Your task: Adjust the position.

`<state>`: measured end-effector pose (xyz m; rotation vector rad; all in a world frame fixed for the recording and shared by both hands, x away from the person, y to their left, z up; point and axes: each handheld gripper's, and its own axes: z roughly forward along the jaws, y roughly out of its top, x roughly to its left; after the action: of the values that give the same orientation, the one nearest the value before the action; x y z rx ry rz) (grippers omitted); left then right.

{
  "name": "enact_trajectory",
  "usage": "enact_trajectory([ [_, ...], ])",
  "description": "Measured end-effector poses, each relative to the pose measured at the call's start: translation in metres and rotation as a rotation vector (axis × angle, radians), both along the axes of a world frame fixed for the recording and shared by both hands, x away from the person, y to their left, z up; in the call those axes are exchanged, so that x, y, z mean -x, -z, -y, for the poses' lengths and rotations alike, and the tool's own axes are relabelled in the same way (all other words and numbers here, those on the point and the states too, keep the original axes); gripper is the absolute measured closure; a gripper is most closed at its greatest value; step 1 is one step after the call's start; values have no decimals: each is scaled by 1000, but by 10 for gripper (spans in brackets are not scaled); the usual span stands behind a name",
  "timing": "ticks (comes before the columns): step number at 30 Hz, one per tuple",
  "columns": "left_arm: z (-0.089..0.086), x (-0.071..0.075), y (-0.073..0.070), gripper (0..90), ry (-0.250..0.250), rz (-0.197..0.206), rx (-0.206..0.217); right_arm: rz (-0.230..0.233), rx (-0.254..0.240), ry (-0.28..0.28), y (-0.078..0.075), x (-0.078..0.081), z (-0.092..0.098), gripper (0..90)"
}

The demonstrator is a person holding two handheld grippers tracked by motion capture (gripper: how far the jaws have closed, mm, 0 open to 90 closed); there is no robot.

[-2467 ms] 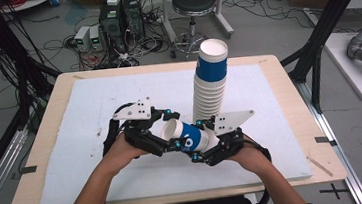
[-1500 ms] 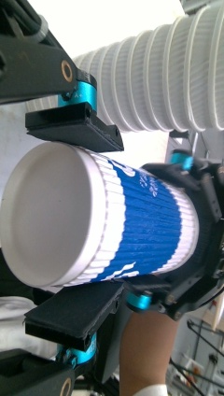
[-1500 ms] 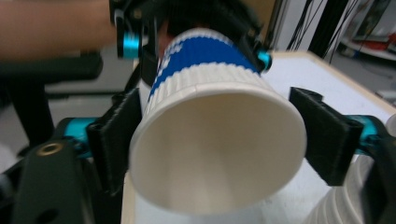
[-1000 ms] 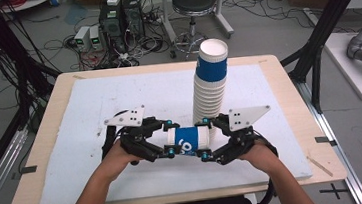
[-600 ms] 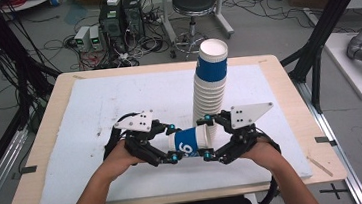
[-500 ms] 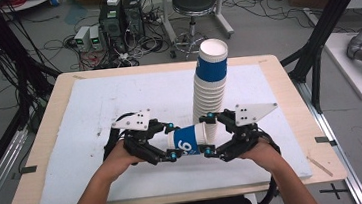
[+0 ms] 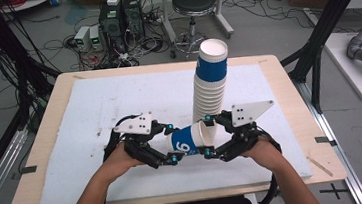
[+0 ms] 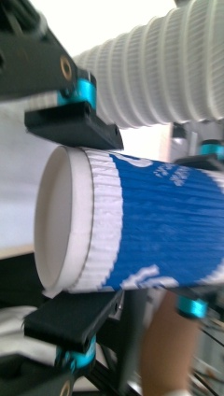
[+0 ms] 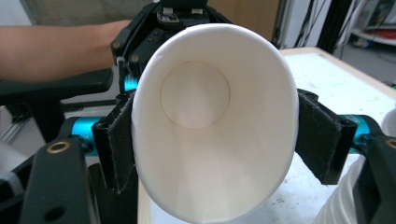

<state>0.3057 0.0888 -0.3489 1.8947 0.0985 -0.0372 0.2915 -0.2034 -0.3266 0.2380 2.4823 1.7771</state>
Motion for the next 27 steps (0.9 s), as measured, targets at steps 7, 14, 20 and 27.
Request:
enact_trajectory([
  [7,2,-1,6,299,24,0,7,-22,-36,19,0,1,-4,186],
  [14,-11,-3,8,303,6,-20,116,-48,-133,39,-1,1,3,185],
  [20,-8,-1,7,300,21,-25,131,-55,-93,19,3,1,-3,190],
  [27,0,3,7,207,-44,6,8,-59,-35,6,-1,-1,-6,254],
])
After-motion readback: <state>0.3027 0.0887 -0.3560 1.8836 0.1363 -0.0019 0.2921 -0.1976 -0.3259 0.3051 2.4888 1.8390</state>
